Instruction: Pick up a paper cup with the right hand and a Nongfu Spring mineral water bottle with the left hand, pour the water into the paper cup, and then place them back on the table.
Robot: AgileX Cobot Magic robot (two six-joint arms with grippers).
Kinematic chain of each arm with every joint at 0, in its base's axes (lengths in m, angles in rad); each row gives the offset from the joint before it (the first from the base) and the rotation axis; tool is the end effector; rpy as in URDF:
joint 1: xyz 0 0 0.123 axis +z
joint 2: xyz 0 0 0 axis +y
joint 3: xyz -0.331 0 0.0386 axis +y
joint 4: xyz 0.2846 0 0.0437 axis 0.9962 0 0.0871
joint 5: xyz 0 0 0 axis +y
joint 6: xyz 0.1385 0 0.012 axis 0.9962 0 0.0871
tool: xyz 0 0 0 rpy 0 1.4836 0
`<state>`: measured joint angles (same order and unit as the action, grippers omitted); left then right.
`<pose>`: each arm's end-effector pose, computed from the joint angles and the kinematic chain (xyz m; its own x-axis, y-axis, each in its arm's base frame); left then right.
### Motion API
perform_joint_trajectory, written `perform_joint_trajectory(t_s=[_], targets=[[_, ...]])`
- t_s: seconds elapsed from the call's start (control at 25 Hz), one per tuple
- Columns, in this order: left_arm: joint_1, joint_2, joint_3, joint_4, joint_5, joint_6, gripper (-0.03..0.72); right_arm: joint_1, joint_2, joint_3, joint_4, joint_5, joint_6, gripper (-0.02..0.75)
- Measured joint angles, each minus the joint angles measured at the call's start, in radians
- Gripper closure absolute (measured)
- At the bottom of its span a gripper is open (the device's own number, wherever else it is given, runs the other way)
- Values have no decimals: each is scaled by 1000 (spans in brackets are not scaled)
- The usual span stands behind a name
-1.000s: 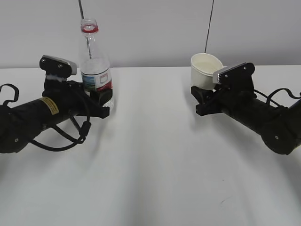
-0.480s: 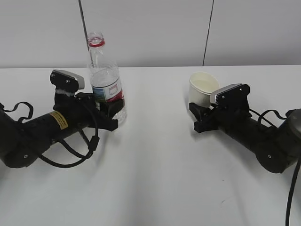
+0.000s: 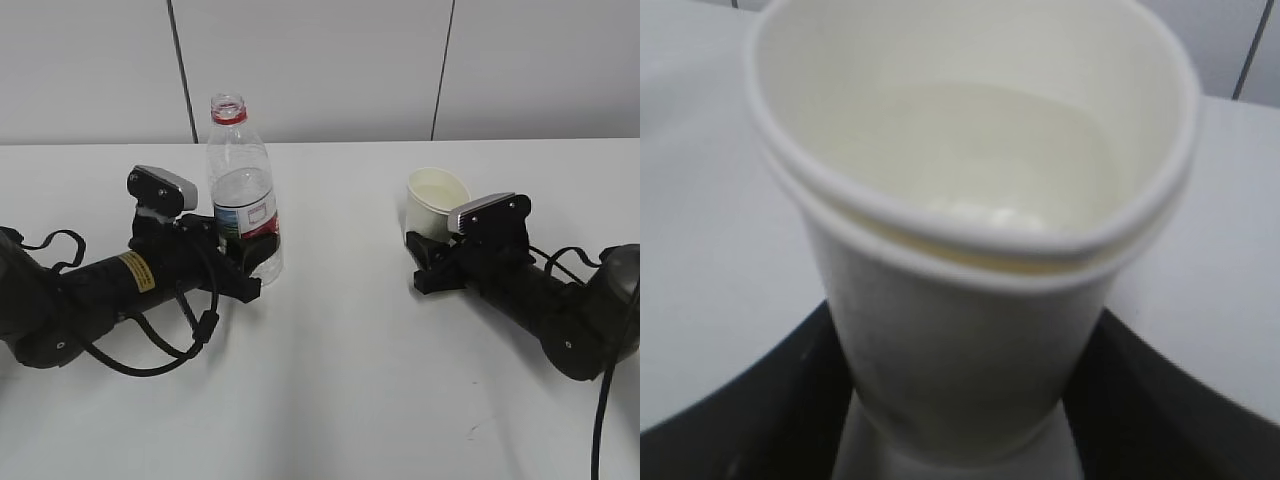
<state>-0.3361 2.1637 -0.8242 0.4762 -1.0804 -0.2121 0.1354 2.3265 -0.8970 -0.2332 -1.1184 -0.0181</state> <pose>0.4051 -0.2010 0.0808 -0.1906 0.0920 -0.9774 0.6792 0.7312 -0.0636 0.4625 0.0922 0.0301 -0.1885 -0.1454 -0.9713 -0.3578 0.9312 -0.0699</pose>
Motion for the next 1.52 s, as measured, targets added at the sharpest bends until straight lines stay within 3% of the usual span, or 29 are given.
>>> perform_joint_trajectory(t_s=[0.64,0.84,1.12,1.36,1.52], targets=[[0,0,0,41,9,0,339,0,37,0,0,-49,-12,284],[0,0,0,64,19,0,285,0,41,-6,-2,-49,-14,254],[0,0,0,67,19,0,264,0,42,-6,-2,-47,-14,229],[0,0,0,71,59,0,160,0,42,4,34,-39,-16,133],[0,-16,34,71,82,0,127,0,33,58,66,-61,-16,117]])
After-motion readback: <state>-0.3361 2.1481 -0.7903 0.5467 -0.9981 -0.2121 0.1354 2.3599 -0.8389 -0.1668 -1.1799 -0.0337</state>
